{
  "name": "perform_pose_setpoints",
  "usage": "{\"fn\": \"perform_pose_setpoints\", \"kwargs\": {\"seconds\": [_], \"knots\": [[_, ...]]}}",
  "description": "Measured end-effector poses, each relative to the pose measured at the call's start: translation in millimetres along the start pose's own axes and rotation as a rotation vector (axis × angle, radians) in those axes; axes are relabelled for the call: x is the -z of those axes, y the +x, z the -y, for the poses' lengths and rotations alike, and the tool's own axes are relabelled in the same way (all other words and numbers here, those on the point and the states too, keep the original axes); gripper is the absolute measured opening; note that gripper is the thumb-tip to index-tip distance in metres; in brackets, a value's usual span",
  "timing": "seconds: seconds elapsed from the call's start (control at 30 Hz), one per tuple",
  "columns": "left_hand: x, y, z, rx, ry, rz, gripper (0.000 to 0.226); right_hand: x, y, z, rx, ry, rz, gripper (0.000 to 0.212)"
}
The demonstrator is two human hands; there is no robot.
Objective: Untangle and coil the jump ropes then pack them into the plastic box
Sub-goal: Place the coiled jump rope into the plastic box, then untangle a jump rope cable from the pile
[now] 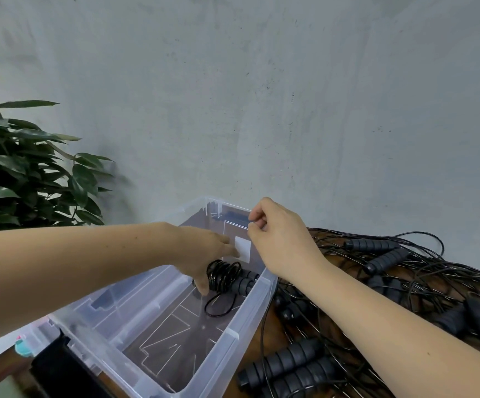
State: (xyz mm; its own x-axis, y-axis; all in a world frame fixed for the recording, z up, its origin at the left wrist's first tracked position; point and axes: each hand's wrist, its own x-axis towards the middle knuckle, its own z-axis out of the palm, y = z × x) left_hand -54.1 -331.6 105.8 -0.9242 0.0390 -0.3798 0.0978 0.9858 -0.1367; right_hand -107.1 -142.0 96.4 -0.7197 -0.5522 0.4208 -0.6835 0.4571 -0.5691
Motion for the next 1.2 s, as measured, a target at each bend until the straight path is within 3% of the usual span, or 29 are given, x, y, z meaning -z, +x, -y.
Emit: {"fn": "perform_pose_setpoints", "kwargs": {"seconds": [0.43, 0.7, 0.9, 1.2], "knots": [[7.3, -10.3, -17.5, -0.04, 0.011, -0.022, 0.073, 14.7, -19.4, 2.4, 0.047, 0.038, -0.175, 0.014], [84.8, -57.2, -42.8, -0.121, -0.125, -0.464, 0.054, 69.5, -63.0, -17.5, -0.007, 0.036, -0.179, 0.01], [119.5, -87.2, -91.4, -0.203, -0.265, -0.629, 0.049, 124.1, -121.0, -32.4, -0.083, 0.016, -0.188, 0.012], [95.6, -82.4, -199.8, -0.349, -0.313, -0.506, 0.05, 184.3, -211.9, -67.7, -0.23, -0.077, -0.191, 0.012]]}}
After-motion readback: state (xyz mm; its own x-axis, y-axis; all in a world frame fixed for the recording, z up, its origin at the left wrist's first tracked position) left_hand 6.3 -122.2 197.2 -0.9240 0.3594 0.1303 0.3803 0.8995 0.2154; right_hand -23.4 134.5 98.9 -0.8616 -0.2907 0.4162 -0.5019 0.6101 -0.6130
